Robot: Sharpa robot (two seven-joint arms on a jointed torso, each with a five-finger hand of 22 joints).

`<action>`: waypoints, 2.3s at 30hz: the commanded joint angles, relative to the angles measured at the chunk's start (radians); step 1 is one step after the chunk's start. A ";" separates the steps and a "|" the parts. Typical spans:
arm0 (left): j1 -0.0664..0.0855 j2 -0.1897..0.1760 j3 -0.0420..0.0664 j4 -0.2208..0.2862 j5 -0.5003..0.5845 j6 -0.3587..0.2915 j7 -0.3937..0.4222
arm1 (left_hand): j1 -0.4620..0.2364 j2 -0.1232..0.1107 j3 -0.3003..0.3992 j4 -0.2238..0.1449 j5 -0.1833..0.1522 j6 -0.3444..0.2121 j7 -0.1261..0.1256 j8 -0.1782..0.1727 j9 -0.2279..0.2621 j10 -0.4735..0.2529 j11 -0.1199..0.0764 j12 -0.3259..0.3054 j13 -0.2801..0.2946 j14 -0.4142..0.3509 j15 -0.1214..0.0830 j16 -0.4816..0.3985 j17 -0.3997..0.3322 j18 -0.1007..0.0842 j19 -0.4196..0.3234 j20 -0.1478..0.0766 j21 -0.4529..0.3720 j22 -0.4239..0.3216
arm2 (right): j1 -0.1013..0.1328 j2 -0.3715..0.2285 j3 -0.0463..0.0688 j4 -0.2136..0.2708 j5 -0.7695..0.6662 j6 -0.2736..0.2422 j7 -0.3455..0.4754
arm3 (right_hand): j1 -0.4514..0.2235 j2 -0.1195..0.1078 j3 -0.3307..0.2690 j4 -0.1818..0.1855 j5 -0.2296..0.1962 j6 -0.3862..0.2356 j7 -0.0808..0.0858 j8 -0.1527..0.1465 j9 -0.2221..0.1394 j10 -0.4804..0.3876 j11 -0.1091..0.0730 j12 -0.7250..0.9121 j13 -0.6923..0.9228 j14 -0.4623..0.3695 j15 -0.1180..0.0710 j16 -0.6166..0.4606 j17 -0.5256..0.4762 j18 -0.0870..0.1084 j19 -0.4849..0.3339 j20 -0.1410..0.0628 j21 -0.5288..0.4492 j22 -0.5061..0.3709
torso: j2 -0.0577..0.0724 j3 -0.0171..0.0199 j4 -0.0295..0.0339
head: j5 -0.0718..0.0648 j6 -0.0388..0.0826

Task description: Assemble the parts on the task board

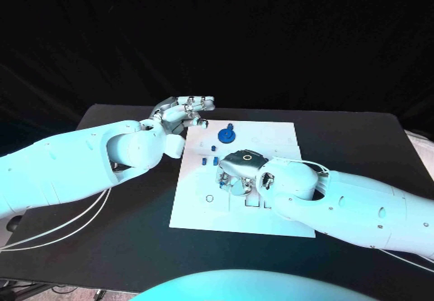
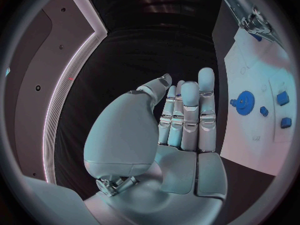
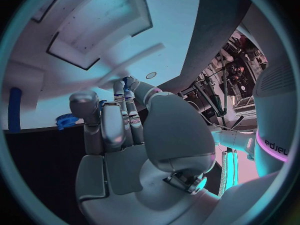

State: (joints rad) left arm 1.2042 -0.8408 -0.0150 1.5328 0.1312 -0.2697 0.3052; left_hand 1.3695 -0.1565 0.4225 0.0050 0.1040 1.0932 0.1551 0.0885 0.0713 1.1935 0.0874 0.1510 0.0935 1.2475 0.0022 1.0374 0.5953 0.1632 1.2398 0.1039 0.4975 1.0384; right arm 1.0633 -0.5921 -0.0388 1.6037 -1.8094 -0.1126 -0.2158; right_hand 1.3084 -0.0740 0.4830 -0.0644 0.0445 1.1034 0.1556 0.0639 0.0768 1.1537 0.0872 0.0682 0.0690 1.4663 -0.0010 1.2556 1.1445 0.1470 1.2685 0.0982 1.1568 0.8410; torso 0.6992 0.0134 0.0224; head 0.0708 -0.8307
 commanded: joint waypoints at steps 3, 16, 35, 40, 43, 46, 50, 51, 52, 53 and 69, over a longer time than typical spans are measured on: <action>0.000 0.001 0.001 0.003 0.004 0.018 -0.001 | 0.004 0.004 -0.005 -0.001 0.006 -0.006 0.004 0.003 -0.002 -0.006 -0.001 0.005 0.001 -0.006 0.002 -0.003 -0.001 0.019 -0.004 0.001 -0.005 -0.001 | -0.006 -0.005 -0.007 -0.005 -0.032 0.010 -0.052 | -0.008 -0.043 -0.016 0.005 0.005 -0.130 0.039 -0.005 -0.014 -0.108 0.039 -0.004 -0.007 0.022 0.028 -0.029 -0.032 -0.004 -0.034 0.021 -0.039 -0.058 | 0.000 0.0009 -0.0004 | 0.002 -0.001; 0.000 -0.002 0.001 0.001 0.004 0.022 -0.005 | 0.005 0.004 -0.005 -0.001 0.006 -0.006 0.004 0.003 -0.002 -0.006 -0.001 0.006 0.001 -0.007 0.002 -0.005 -0.003 0.019 -0.004 0.001 -0.006 -0.002 | -0.006 -0.104 0.001 0.099 -0.017 -0.150 -0.022 | 0.018 -0.031 0.004 -0.003 0.011 -0.098 0.030 0.011 -0.005 -0.090 0.031 0.036 -0.003 0.022 0.025 -0.029 -0.044 -0.004 -0.018 0.027 -0.021 -0.031 | -0.001 0.0009 -0.0012 | -0.003 0.004; 0.000 -0.005 0.000 0.004 0.003 0.024 -0.003 | 0.009 0.007 -0.006 -0.004 0.008 -0.006 0.004 0.004 -0.002 -0.007 -0.001 0.008 0.001 -0.008 0.002 -0.005 -0.005 0.019 -0.004 0.001 -0.008 -0.004 | 0.093 -0.283 0.026 0.127 0.044 0.008 -0.082 | 0.030 -0.069 -0.157 0.023 0.009 -0.143 -0.017 -0.001 -0.010 -0.187 0.025 0.015 -0.005 0.016 0.023 -0.064 -0.103 0.004 -0.039 0.029 -0.067 -0.095 | 0.000 0.0004 -0.0015 | -0.030 0.028; 0.000 -0.003 0.000 0.002 0.003 0.025 -0.002 | 0.009 0.006 -0.007 -0.004 0.008 -0.006 0.004 0.004 -0.002 -0.008 0.000 0.008 0.001 -0.009 0.002 -0.006 -0.006 0.019 -0.004 0.001 -0.009 -0.004 | 0.094 -0.280 0.025 0.114 0.036 0.032 -0.075 | 0.045 -0.059 -0.169 0.022 0.009 -0.135 -0.024 0.001 -0.009 -0.184 0.020 0.022 -0.004 0.017 0.021 -0.063 -0.104 0.005 -0.040 0.027 -0.070 -0.099 | 0.000 -0.0009 -0.0018 | -0.029 0.027; 0.000 -0.002 0.000 0.001 0.003 0.025 -0.002 | 0.008 0.006 -0.008 -0.003 0.008 -0.006 0.005 0.004 -0.002 -0.008 0.000 0.008 0.001 -0.009 0.003 -0.006 -0.006 0.019 -0.004 0.001 -0.009 -0.005 | 0.094 -0.275 0.024 0.108 0.034 0.041 -0.070 | 0.054 -0.048 -0.175 0.022 0.009 -0.123 -0.023 0.003 -0.008 -0.172 0.017 0.032 -0.003 0.018 0.018 -0.063 -0.106 0.005 -0.038 0.025 -0.071 -0.099 | 0.000 -0.0006 -0.0017 | -0.028 0.026; 0.000 -0.002 0.000 0.000 0.002 0.025 -0.002 | 0.008 0.006 -0.008 -0.003 0.008 -0.006 0.005 0.004 -0.002 -0.008 0.000 0.008 0.001 -0.009 0.003 -0.006 -0.006 0.019 -0.004 0.001 -0.009 -0.005 | 0.093 -0.265 0.022 0.098 0.031 0.042 -0.065 | 0.064 -0.031 -0.172 0.022 0.008 -0.106 -0.018 0.005 -0.007 -0.142 0.015 0.050 -0.002 0.017 0.016 -0.067 -0.113 0.003 -0.033 0.023 -0.067 -0.093 | 0.000 0.0005 -0.0015 | -0.026 0.026; 0.000 -0.001 0.000 0.000 0.002 0.026 -0.002 | 0.008 0.006 -0.008 -0.003 0.008 -0.006 0.005 0.004 -0.002 -0.008 0.000 0.008 0.001 -0.009 0.003 -0.006 -0.006 0.019 -0.004 0.001 -0.009 -0.005 | 0.091 -0.248 0.020 0.081 0.029 0.042 -0.060 | 0.070 -0.009 -0.157 0.025 0.005 -0.081 -0.010 0.011 -0.005 -0.110 0.010 0.064 -0.003 0.019 0.011 -0.063 -0.109 0.002 -0.025 0.018 -0.060 -0.083 | 0.000 0.0002 -0.0014 | -0.026 0.027; 0.000 -0.001 0.000 -0.001 0.002 0.026 -0.002 | 0.008 0.006 -0.008 -0.003 0.008 -0.006 0.005 0.004 -0.002 -0.008 0.000 0.008 0.001 -0.009 0.003 -0.006 -0.006 0.019 -0.004 0.001 -0.009 -0.005 | 0.091 -0.245 0.020 0.077 0.029 0.042 -0.059 | 0.071 -0.006 -0.154 0.026 0.005 -0.077 -0.010 0.012 -0.005 -0.106 0.009 0.065 -0.003 0.019 0.011 -0.062 -0.108 0.001 -0.024 0.018 -0.059 -0.082 | 0.000 0.0002 -0.0012 | -0.026 0.027; 0.000 -0.001 0.000 -0.001 0.002 0.026 -0.003 | 0.008 0.006 -0.008 -0.003 0.008 -0.006 0.005 0.004 -0.002 -0.008 0.000 0.008 0.001 -0.009 0.003 -0.006 -0.006 0.019 -0.004 0.001 -0.009 -0.005 | 0.090 -0.240 0.019 0.073 0.029 0.043 -0.057 | 0.071 -0.003 -0.150 0.027 0.005 -0.071 -0.011 0.013 -0.004 -0.100 0.008 0.067 -0.004 0.020 0.010 -0.060 -0.106 0.001 -0.022 0.017 -0.057 -0.078 | 0.000 0.0005 -0.0008 | -0.026 0.026; 0.000 -0.001 0.000 -0.001 0.002 0.026 -0.003 | 0.008 0.006 -0.008 -0.003 0.008 -0.006 0.005 0.004 -0.002 -0.008 0.000 0.008 0.001 -0.009 0.003 -0.006 -0.006 0.019 -0.004 0.001 -0.009 -0.005 | 0.089 -0.236 0.019 0.069 0.029 0.044 -0.057 | 0.071 0.001 -0.146 0.028 0.005 -0.064 -0.011 0.015 -0.004 -0.092 0.006 0.070 -0.004 0.021 0.009 -0.058 -0.104 0.000 -0.020 0.016 -0.054 -0.074 | 0.000 0.0005 -0.0008 | -0.026 0.026; 0.000 -0.001 0.000 -0.003 0.002 0.028 -0.007 | 0.008 0.006 -0.008 -0.003 0.008 -0.006 0.005 0.004 -0.002 -0.008 0.000 0.008 0.001 -0.009 0.003 -0.006 -0.006 0.019 -0.004 0.001 -0.009 -0.005 | 0.078 -0.207 0.017 0.021 -0.038 0.041 -0.073 | 0.084 0.026 -0.083 0.025 0.004 0.045 -0.032 0.053 0.011 0.030 -0.025 0.090 -0.002 0.028 -0.019 -0.029 -0.075 -0.008 0.009 -0.009 -0.019 -0.025 | 0.000 0.0003 -0.0016 | -0.025 0.019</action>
State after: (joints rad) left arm 1.2039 -0.8435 -0.0154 1.5294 0.1313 -0.2612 0.2964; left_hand 1.3748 -0.1513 0.4198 0.0022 0.1079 1.0897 0.1587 0.0885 0.0708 1.1935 0.0874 0.1549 0.0936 1.2442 0.0057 1.0375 0.5902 0.1630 1.2399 0.1039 0.4938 1.0350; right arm 1.1471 -0.7996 -0.0189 1.6312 -1.8021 -0.0888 -0.2811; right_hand 1.3848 -0.0602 0.3953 -0.0401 0.0459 1.1405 0.1229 0.1118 0.0858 1.1628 0.0744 0.1573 0.0660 1.4648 -0.0130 1.2210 1.0688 0.1470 1.2715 0.0877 1.1320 0.8147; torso 0.6991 0.0137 0.0211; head 0.0457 -0.8097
